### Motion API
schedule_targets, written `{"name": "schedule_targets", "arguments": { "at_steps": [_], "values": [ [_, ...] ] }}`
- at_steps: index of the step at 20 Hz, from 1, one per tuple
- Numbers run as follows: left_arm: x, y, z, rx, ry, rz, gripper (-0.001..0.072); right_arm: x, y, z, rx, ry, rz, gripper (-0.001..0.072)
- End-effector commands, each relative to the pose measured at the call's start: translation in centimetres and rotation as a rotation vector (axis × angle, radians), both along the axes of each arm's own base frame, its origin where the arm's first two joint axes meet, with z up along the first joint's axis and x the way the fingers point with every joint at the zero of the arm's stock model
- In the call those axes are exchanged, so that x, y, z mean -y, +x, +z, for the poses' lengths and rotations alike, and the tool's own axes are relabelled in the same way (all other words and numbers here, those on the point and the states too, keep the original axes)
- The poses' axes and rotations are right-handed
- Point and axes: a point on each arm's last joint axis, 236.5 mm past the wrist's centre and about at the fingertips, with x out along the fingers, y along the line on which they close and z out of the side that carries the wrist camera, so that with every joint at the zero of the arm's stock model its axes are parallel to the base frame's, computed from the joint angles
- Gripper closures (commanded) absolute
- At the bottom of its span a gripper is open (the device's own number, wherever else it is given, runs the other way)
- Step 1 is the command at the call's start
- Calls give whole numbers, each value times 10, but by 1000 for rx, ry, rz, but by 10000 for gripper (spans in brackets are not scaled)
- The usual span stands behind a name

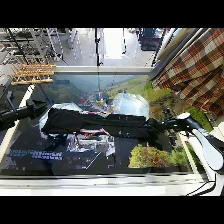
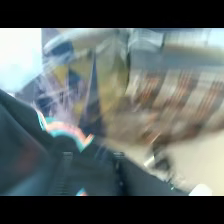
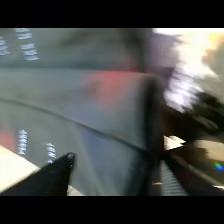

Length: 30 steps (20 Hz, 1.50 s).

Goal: Fold the clothes and pants, and hang the long-sleeved shirts on hangers.

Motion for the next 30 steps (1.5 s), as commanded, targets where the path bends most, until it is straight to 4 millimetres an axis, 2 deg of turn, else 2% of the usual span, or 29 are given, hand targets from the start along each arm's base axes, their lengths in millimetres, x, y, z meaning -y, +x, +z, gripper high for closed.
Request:
{"name": "schedule_targets", "arguments": {
  "at_steps": [1,2,3,4,5,6,7,8,9,10,11,12,13,14,16,18,19,20,21,23,25,27,28,29,30],
  "values": [
    [24,-26,-6,102,382,-194,579,-32,24,-13,32,45,15,326],
    [33,-32,-19,87,464,-250,681,-41,28,-11,37,49,43,510],
    [42,-39,-33,66,530,-314,700,-44,28,-7,46,32,86,685],
    [50,-46,-48,31,588,-367,700,-34,25,-5,32,-23,94,694],
    [58,-50,-61,-17,620,-392,701,-8,20,-5,1,-141,69,695],
    [69,-54,-72,-48,641,-424,701,28,12,-2,-28,-289,48,695],
    [83,-57,-81,-57,652,-463,701,70,-1,9,-53,-458,38,695],
    [100,-60,-91,-65,650,-505,701,109,-13,28,-60,-598,31,696],
    [116,-62,-103,-88,639,-530,701,137,-23,48,-57,-681,24,696],
    [132,-64,-118,-127,624,-543,701,154,-32,67,-50,-717,2,696],
    [148,-69,-134,-157,617,-571,701,160,-38,87,-28,-716,-23,696],
    [162,-72,-148,-180,614,-590,702,151,-41,104,9,-684,-13,697],
    [172,-73,-161,-209,615,-583,702,128,-38,122,52,-624,3,697],
    [177,-69,-173,-248,624,-542,702,93,-29,145,120,-543,22,697],
    [179,-61,-186,-293,643,-479,703,7,-11,191,271,-387,103,697],
    [181,-53,-180,-283,648,-473,703,-93,5,223,421,-272,160,697],
    [179,-49,-168,-282,636,-470,702,-137,10,228,482,-240,176,697],
    [175,-45,-150,-274,622,-478,702,-182,11,225,515,-195,183,697],
    [166,-42,-124,-256,611,-489,701,-222,10,215,534,-161,203,697],
    [137,-45,-65,-229,593,-502,701,-296,5,179,540,-111,263,697],
    [102,-49,-21,-197,594,-456,702,-357,6,137,508,-58,291,696],
    [75,-55,6,-172,607,-400,702,-400,16,97,479,-21,294,690],
    [69,-56,11,-165,610,-389,701,-413,20,81,457,-6,297,470],
    [67,-56,11,-148,622,-398,701,-416,19,73,417,-1,330,157],
    [68,-53,9,-131,627,-408,701,-408,17,77,386,-14,375,69]
  ]
}}
